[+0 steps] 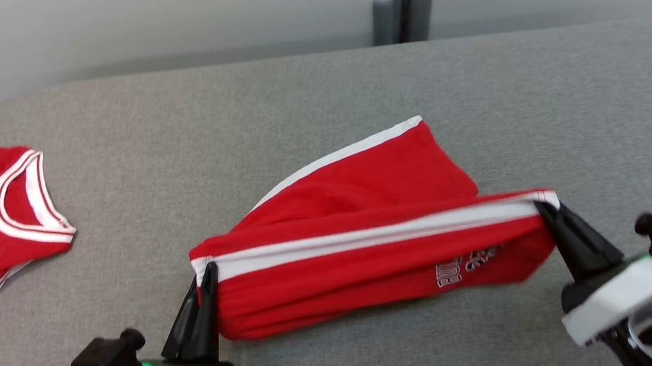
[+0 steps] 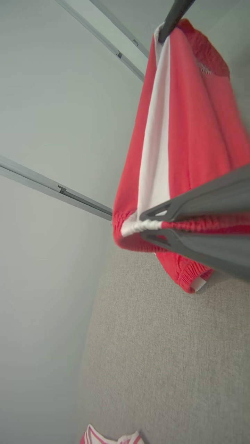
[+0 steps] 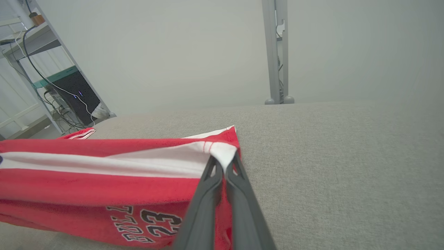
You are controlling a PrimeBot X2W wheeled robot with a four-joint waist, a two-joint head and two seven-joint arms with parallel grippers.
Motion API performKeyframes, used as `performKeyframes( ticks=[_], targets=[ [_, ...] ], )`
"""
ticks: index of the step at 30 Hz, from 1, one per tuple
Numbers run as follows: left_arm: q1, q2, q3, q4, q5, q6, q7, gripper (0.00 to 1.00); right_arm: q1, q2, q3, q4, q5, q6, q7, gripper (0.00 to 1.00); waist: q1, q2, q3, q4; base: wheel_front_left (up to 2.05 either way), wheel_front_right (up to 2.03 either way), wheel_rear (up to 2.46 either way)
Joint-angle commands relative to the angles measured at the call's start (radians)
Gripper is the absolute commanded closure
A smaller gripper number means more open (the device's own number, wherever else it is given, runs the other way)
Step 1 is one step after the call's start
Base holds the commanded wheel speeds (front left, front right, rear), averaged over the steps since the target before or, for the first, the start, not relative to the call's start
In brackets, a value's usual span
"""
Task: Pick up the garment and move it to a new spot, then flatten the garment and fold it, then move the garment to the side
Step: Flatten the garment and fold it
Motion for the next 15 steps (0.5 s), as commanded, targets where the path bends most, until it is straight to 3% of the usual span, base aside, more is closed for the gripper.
performKeyframes(
  ticks=[1, 15],
  targets=[
    [-0.044, -0.004, 0.002, 0.016, -0.005, -0.008, -0.009, 1.0, -0.062, -0.026, 0.017, 0.028, 0.015, -0.005, -0.01, 1.0, 0.0, 0.0, 0.051, 0.042, 0.0, 0.0, 0.0],
    [-0.273, -0.06, -0.049, 0.185, -0.035, -0.043, -0.051, 1.0, -0.486, -0.135, 0.219, 0.342, 0.114, -0.003, -0.075, 1.0, 0.0, 0.0, 0.206, 0.145, 0.0, 0.0, 0.0]
  ],
)
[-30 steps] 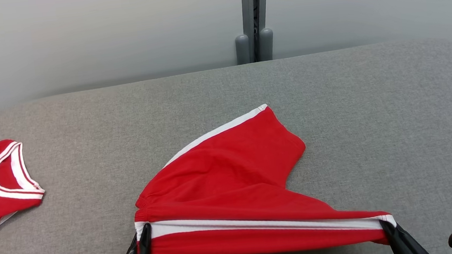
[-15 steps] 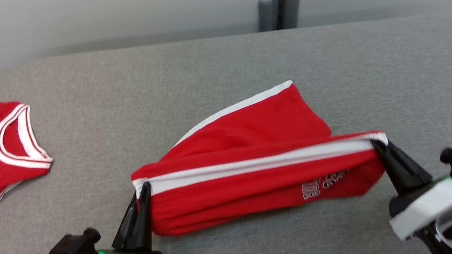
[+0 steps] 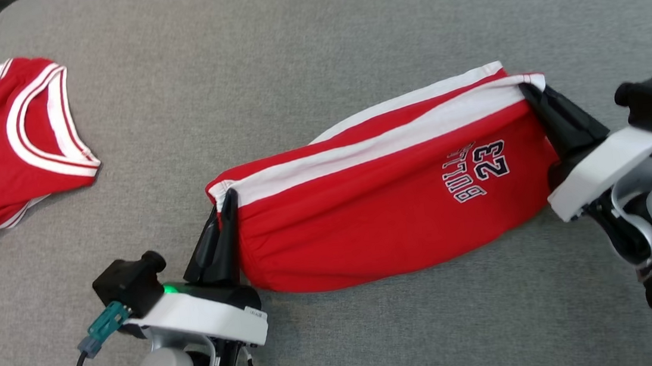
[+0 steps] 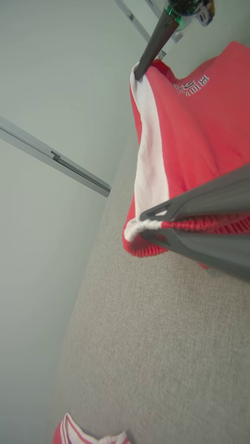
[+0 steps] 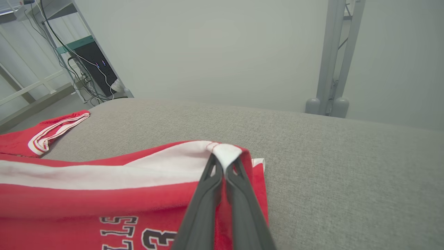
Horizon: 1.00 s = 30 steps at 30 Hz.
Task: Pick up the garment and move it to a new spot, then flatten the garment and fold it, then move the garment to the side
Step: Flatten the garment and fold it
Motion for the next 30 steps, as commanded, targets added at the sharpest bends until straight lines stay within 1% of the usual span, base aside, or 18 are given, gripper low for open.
performKeyframes(
  ticks=[1, 6, 7, 8, 9, 10, 11, 12, 13, 18, 23, 25, 30],
  targets=[
    [-0.026, -0.003, -0.002, 0.008, -0.008, -0.004, -0.007, 1.0, -0.025, -0.012, 0.007, 0.017, 0.009, 0.0, -0.012, 1.0, 0.0, 0.0, 0.031, 0.026, 0.0, 0.0, 0.0],
    [-0.09, -0.009, -0.03, 0.076, -0.023, -0.023, -0.026, 1.0, -0.131, -0.031, 0.072, 0.137, 0.042, 0.0, -0.048, 1.0, 0.0, 0.0, 0.065, 0.046, 0.0, 0.0, 0.0],
    [-0.102, -0.011, -0.039, 0.089, -0.026, -0.026, -0.028, 0.9, -0.146, -0.033, 0.081, 0.161, 0.049, 0.0, -0.056, 1.0, 0.0, 0.0, 0.068, 0.048, 0.0, 0.0, 0.0],
    [-0.112, -0.013, -0.045, 0.102, -0.027, -0.03, -0.031, 0.68, -0.158, -0.032, 0.095, 0.18, 0.057, 0.0, -0.065, 1.0, 0.0, 0.0, 0.071, 0.049, 0.0, 0.0, 0.0],
    [-0.119, -0.013, -0.049, 0.112, -0.031, -0.032, -0.036, 0.33, -0.169, -0.032, 0.106, 0.201, 0.064, 0.0, -0.074, 1.0, 0.0, 0.0, 0.073, 0.049, 0.0, 0.0, 0.0],
    [-0.126, -0.014, -0.055, 0.125, -0.031, -0.032, -0.038, 0.0, -0.177, -0.031, 0.117, 0.217, 0.071, 0.0, -0.084, 1.0, 0.0, 0.0, 0.075, 0.049, 0.0, 0.0, 0.0],
    [-0.132, -0.015, -0.06, 0.134, -0.032, -0.035, -0.042, 0.0, -0.184, -0.031, 0.129, 0.232, 0.076, 0.0, -0.095, 0.63, 0.0, 0.0, 0.076, 0.048, 0.0, 0.0, 0.0],
    [-0.137, -0.016, -0.064, 0.14, -0.028, -0.036, -0.045, 0.0, -0.189, -0.03, 0.141, 0.244, 0.083, 0.0, -0.106, 0.49, 0.0, 0.0, 0.076, 0.046, 0.0, 0.0, 0.0],
    [-0.14, -0.017, -0.065, 0.148, -0.023, -0.036, -0.049, 0.0, -0.193, -0.029, 0.149, 0.256, 0.09, 0.0, -0.119, 0.0, 0.0, 0.0, 0.075, 0.043, 0.0, 0.0, 0.0],
    [-0.13, -0.011, -0.052, 0.161, 0.038, -0.01, -0.062, 0.0, -0.178, -0.022, 0.174, 0.296, 0.102, 0.0, -0.192, 0.0, 0.0, 0.0, 0.056, 0.022, 0.0, 0.0, 0.0],
    [-0.074, -0.008, 0.019, 0.092, 0.102, 0.009, -0.062, 0.0, -0.137, -0.007, 0.146, 0.284, 0.068, 0.0, -0.229, 0.0, 0.0, 0.0, 0.023, 0.0, 0.0, 0.0, 0.0],
    [-0.045, -0.008, 0.054, 0.069, 0.116, 0.014, -0.062, 0.0, -0.108, 0.004, 0.114, 0.259, 0.05, 0.0, -0.233, 0.0, 0.0, 0.0, 0.005, -0.01, 0.0, 0.0, 0.0],
    [0.015, -0.01, 0.123, 0.008, 0.162, 0.016, -0.062, 0.0, 0.001, 0.032, -0.023, 0.144, -0.042, 0.0, -0.231, 0.0, 0.0, 0.0, -0.037, -0.034, 0.0, 0.0, 0.0]
  ],
)
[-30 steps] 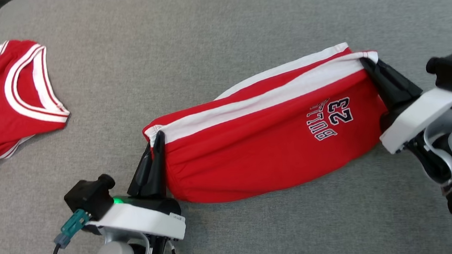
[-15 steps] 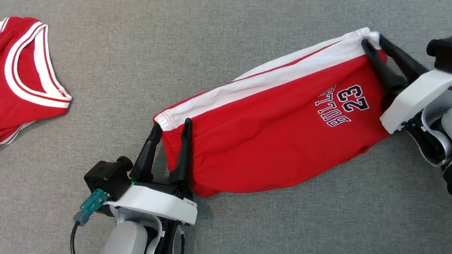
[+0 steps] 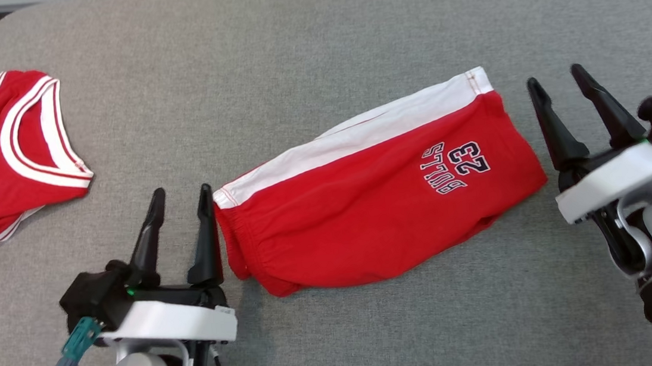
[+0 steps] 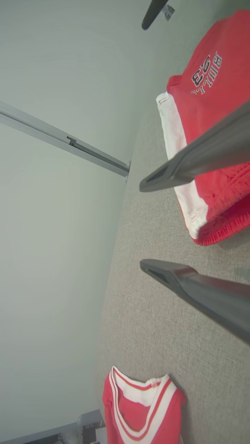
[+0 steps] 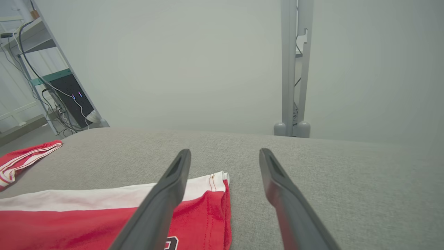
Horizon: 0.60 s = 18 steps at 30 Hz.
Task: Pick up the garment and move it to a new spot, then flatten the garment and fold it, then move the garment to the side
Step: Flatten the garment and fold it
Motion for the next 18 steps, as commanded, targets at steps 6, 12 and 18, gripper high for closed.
performKeyframes(
  ticks=[6, 12, 18],
  targets=[
    [0.058, 0.013, 0.068, -0.056, 0.058, -0.003, -0.001, 0.0, 0.153, 0.043, -0.131, -0.117, -0.121, 0.0, -0.004, 0.0, 0.0, 0.0, -0.064, -0.039, 0.0, 0.0, 0.0],
    [0.122, 0.023, 0.091, -0.064, 0.091, -0.009, -0.001, 0.0, 0.263, 0.086, -0.178, -0.185, -0.178, 0.0, -0.004, 0.0, 0.0, 0.0, -0.109, -0.072, 0.0, 0.0, 0.0],
    [0.179, 0.031, 0.097, -0.052, 0.092, -0.004, -0.001, 0.0, 0.327, 0.104, -0.202, -0.214, -0.191, 0.0, -0.004, 0.0, 0.0, 0.0, -0.135, -0.088, 0.0, 0.0, 0.0]
  ],
)
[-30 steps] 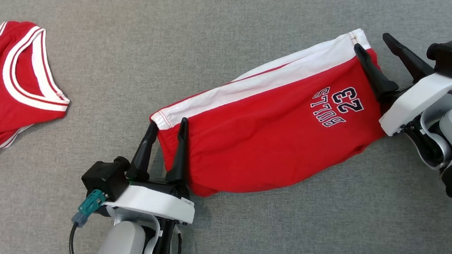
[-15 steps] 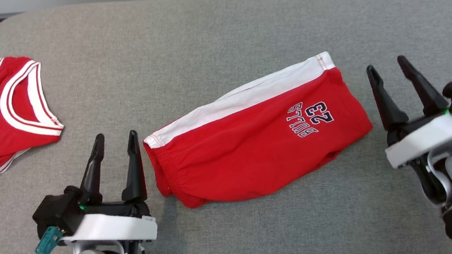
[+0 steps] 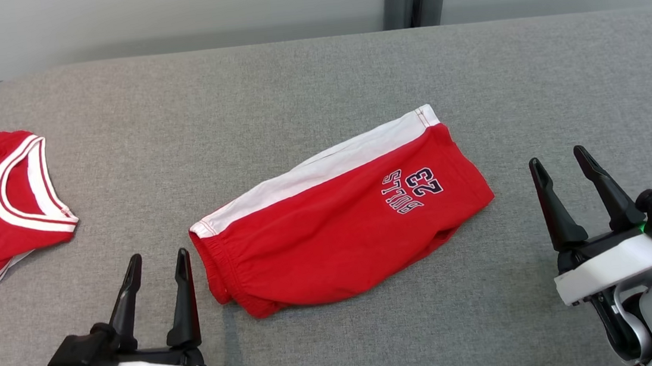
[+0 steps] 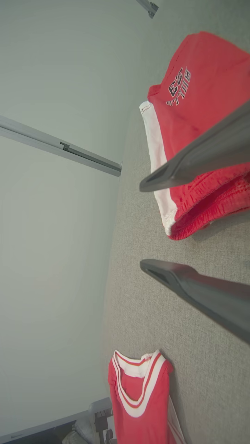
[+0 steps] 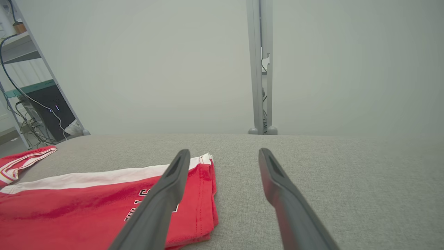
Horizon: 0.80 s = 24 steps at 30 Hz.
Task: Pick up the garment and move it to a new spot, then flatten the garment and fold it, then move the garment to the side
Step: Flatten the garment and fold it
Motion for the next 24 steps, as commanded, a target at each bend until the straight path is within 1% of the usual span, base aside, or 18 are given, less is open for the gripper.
performKeyframes(
  ticks=[1, 8, 18, 24],
  targets=[
    [0.013, 0.005, 0.003, 0.0, 0.001, 0.004, -0.001, 0.0, 0.014, -0.001, -0.011, -0.013, -0.005, 0.0, -0.003, 0.0, 0.0, 0.0, -0.008, -0.004, 0.0, 0.0, 0.0],
    [0.026, 0.009, 0.0, 0.006, -0.008, 0.01, 0.005, 0.0, 0.044, 0.014, -0.024, -0.043, -0.029, 0.0, -0.003, 0.0, 0.0, 0.0, -0.014, -0.005, 0.0, 0.0, 0.0],
    [0.014, 0.018, -0.004, 0.01, -0.017, 0.016, 0.013, 0.0, 0.053, 0.02, -0.022, -0.051, -0.017, 0.0, -0.003, 0.0, 0.0, 0.0, -0.012, -0.006, 0.0, 0.0, 0.0],
    [-0.011, 0.023, -0.013, 0.004, -0.009, 0.019, 0.015, 0.0, 0.023, 0.013, -0.019, -0.04, -0.018, 0.0, 0.003, 0.0, 0.0, 0.0, 0.01, 0.014, 0.0, 0.0, 0.0]
  ],
)
